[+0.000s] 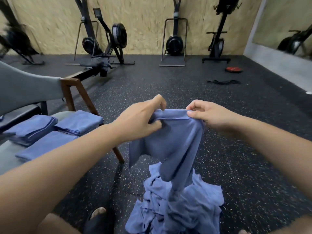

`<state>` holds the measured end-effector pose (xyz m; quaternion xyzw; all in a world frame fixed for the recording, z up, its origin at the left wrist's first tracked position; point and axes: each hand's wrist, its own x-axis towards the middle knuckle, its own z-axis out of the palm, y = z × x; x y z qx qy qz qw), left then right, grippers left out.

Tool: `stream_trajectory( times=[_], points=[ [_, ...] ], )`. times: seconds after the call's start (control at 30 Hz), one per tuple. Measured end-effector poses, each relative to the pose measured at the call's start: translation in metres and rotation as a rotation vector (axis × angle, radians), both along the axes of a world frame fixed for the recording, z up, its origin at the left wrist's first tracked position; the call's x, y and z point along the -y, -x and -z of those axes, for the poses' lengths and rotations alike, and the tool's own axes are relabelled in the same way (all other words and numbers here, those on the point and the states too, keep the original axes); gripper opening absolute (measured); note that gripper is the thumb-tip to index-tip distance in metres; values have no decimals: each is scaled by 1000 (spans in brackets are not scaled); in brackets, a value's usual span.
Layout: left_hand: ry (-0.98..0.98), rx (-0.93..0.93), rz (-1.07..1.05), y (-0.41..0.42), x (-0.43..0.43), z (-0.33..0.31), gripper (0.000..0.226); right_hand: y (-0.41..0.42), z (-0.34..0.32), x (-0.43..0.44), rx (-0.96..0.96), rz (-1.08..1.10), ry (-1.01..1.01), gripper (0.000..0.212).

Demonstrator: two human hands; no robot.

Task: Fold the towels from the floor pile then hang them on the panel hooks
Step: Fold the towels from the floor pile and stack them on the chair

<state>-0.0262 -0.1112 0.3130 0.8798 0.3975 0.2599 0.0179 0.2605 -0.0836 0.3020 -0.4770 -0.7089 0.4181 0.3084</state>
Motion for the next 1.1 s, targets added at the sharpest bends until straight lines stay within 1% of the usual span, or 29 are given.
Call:
stream_trajectory(
  times=[0.1,0.23,0.3,0.4,0.43,0.5,0.6,0.7,0.77,0.8,0.87,0.93,1.0,1.1],
  points=[
    [-60,30,32,-1,2,-16,20,-7,-3,0,1,28,-13,12],
    [-75,9,11,3,0,-23,16,-15,7,1,-13,42,5,11],
    [-59,-79,27,5,0,-19,20,-17,13,1,24,48,7,10],
    [-24,-297,-25,6,-1,-7,26,-21,20,-2,72,71,-1,10],
    [13,-307,-32,8,-2,-2,25,-23,21,-2,93,86,-6,10],
    [127,-195,-28,12,-2,6,24,-26,25,-1,132,105,-7,11],
    [333,104,-83,18,-1,14,24,-29,33,-1,197,106,-20,10],
    [541,373,-78,16,0,14,25,-24,35,0,343,56,-46,7],
    [608,470,-88,11,0,11,23,-16,34,4,452,46,-97,8],
    [633,495,-93,8,0,10,22,-10,32,8,474,55,-131,10],
    [680,509,-105,1,1,10,21,3,27,16,428,43,-184,15],
    [715,530,-111,-5,3,12,20,17,22,25,332,-40,-240,20],
    [736,575,-98,-10,4,13,19,30,18,34,224,-111,-250,26],
    [759,604,-82,-13,6,13,13,45,18,41,120,-138,-266,24]
  ],
)
